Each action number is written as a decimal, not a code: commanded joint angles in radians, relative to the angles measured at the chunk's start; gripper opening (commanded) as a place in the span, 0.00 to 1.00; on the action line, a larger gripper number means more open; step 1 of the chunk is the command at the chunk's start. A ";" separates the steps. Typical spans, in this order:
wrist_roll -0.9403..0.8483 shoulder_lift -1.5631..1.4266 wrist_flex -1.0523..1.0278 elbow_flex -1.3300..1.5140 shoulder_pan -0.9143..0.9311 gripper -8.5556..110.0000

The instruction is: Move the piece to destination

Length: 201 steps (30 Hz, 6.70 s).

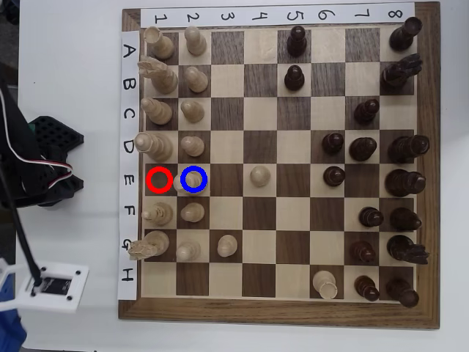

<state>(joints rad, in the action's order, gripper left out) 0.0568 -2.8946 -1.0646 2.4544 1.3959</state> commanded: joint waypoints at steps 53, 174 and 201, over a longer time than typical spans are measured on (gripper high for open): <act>-0.146 -0.532 -0.025 0.672 0.264 0.07; -0.124 -0.532 -0.008 0.676 0.250 0.07; -0.109 -0.532 -0.008 0.676 0.264 0.07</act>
<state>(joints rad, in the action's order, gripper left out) -0.0491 -3.3671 -1.1259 3.1370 1.6613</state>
